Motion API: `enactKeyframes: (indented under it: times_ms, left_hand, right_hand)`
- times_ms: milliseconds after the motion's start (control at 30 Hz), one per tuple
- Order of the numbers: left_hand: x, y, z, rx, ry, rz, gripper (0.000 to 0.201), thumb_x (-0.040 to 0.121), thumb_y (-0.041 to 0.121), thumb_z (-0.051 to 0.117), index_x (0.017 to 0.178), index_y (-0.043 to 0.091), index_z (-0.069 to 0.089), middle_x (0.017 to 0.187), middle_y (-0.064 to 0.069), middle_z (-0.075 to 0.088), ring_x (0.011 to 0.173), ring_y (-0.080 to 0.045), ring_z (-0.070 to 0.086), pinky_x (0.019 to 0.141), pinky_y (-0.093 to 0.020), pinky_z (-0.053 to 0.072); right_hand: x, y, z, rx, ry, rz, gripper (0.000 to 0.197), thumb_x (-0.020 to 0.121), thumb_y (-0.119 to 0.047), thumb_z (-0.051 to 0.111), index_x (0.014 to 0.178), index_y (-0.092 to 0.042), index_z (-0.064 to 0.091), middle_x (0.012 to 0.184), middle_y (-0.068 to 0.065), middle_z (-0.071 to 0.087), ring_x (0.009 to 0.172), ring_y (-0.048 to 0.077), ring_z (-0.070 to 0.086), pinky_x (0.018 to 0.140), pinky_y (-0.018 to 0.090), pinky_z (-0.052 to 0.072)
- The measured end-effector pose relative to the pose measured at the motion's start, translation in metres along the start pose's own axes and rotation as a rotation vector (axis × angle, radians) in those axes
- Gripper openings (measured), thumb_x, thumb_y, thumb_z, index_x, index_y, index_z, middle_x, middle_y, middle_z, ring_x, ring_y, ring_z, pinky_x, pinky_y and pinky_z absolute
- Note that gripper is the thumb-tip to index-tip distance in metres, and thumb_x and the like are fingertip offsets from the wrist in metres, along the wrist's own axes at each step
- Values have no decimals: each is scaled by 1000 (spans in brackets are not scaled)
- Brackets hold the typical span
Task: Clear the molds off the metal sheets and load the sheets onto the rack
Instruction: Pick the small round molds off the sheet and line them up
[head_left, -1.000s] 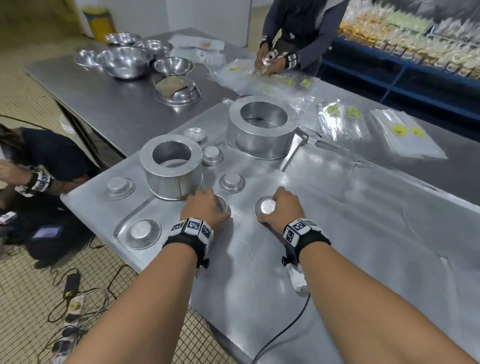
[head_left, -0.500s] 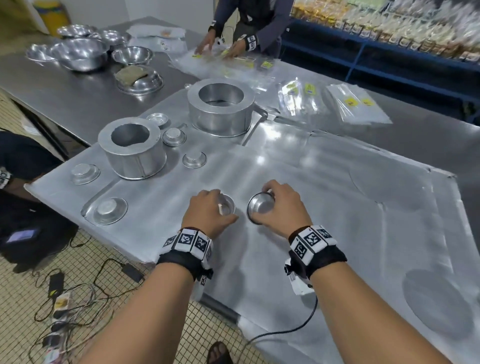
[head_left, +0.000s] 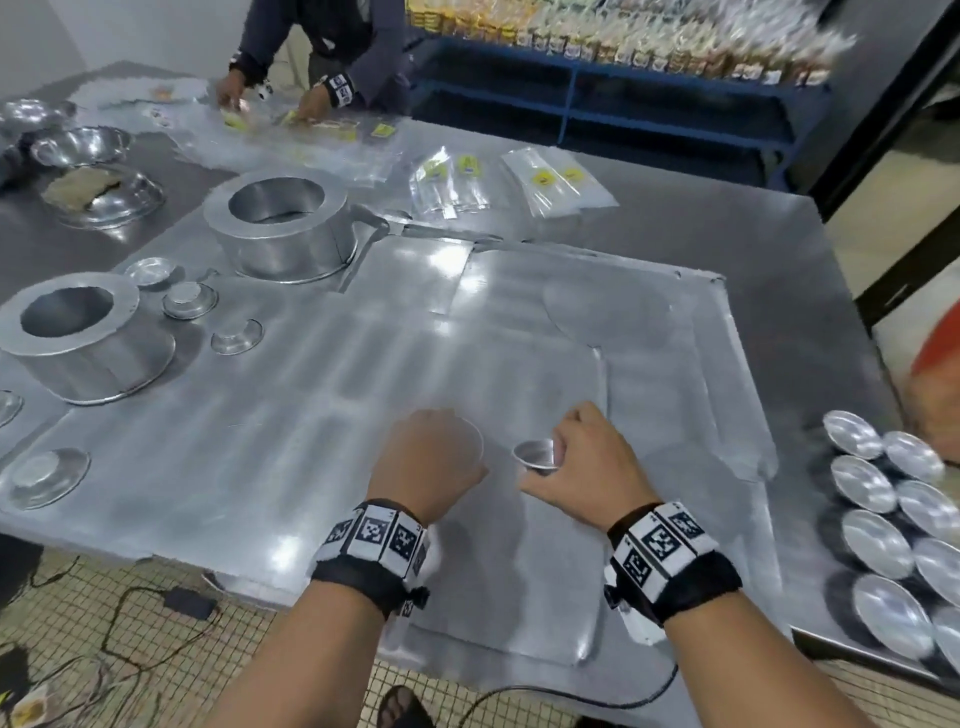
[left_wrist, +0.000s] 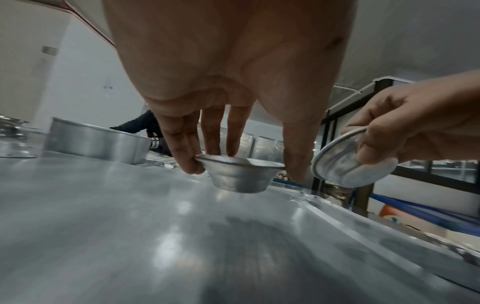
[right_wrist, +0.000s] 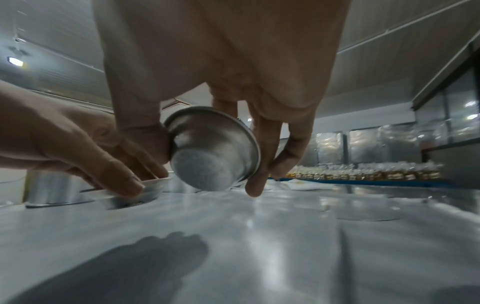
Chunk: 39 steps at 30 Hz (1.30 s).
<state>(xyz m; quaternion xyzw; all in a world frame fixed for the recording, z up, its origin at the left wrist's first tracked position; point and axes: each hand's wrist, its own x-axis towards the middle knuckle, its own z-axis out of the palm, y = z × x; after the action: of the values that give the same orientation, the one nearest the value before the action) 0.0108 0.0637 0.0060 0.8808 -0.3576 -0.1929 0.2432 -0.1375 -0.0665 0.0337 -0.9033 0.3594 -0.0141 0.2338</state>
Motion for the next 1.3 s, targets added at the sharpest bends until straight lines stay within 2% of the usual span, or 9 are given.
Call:
enactKeyframes:
  times_ms: [100, 300, 533, 633, 700, 800, 867, 1100, 1300]
  left_hand:
    - [6, 22, 21, 18, -31, 62, 55, 59, 65, 64, 104, 34, 58, 100, 11, 62, 104, -19, 56, 83, -37, 53]
    - [5, 88, 49, 76, -75, 179, 76, 73, 52, 76, 138, 23, 48, 136, 3, 50, 124, -23, 44, 98, -37, 45]
    - [18, 160, 91, 119, -152, 303, 74, 75, 49, 75, 138, 21, 47, 136, 1, 50, 123, -24, 44, 99, -36, 44]
    - [27, 190, 110, 144, -189, 330, 78, 76, 51, 74, 142, 20, 44, 139, 0, 48, 126, -26, 43, 103, -36, 41]
    - [36, 210, 123, 140, -211, 344, 80, 75, 51, 74, 142, 20, 43, 140, 0, 47, 127, -26, 43, 105, -36, 40]
    - [52, 239, 144, 170, -250, 382, 81, 76, 50, 73, 144, 19, 41, 140, -1, 46, 127, -27, 43, 105, -37, 39]
    - [67, 261, 158, 199, -279, 416, 79, 77, 49, 72, 143, 17, 42, 140, -3, 47, 125, -29, 43, 105, -36, 39]
    - [129, 348, 206, 241, -325, 532, 73, 74, 52, 74, 133, 15, 52, 133, -6, 50, 123, -27, 46, 102, -38, 42]
    - [182, 411, 262, 233, -349, 567, 73, 71, 53, 76, 127, 12, 56, 134, -7, 49, 126, -25, 47, 100, -38, 45]
  right_hand:
    - [-11, 30, -20, -2, -18, 49, 40, 66, -41, 74, 60, -26, 37, 104, 0, 50, 92, 25, 61, 84, 35, 51]
    - [-27, 94, -48, 29, -24, 117, 41, 63, -42, 80, 57, -27, 42, 124, -7, 50, 101, 18, 62, 79, 28, 46]
    - [-34, 166, -77, 11, -35, 185, 50, 62, -61, 84, 77, -14, 78, 126, -1, 56, 110, 16, 60, 91, 29, 48]
    - [-34, 196, -87, 57, 39, 211, 46, 58, -58, 87, 80, -20, 72, 118, -2, 58, 105, 18, 62, 91, 33, 50]
    - [-33, 217, -95, 105, 105, 232, 55, 55, -53, 90, 93, -26, 60, 111, -4, 57, 101, 17, 61, 88, 36, 51]
    - [-26, 251, -111, 116, 154, 284, 83, 55, -44, 93, 126, -23, 54, 126, -1, 55, 116, 19, 56, 99, 37, 47]
    - [-18, 275, -122, 118, 151, 336, 92, 57, -39, 94, 136, -18, 52, 135, 1, 52, 124, 21, 51, 105, 36, 43]
    - [21, 368, -166, 136, 212, 533, 94, 54, -44, 94, 135, -17, 56, 133, 1, 56, 122, 21, 54, 103, 35, 45]
    - [64, 435, -194, 147, 204, 593, 90, 55, -48, 93, 131, -12, 61, 128, 6, 62, 115, 23, 60, 96, 33, 48]
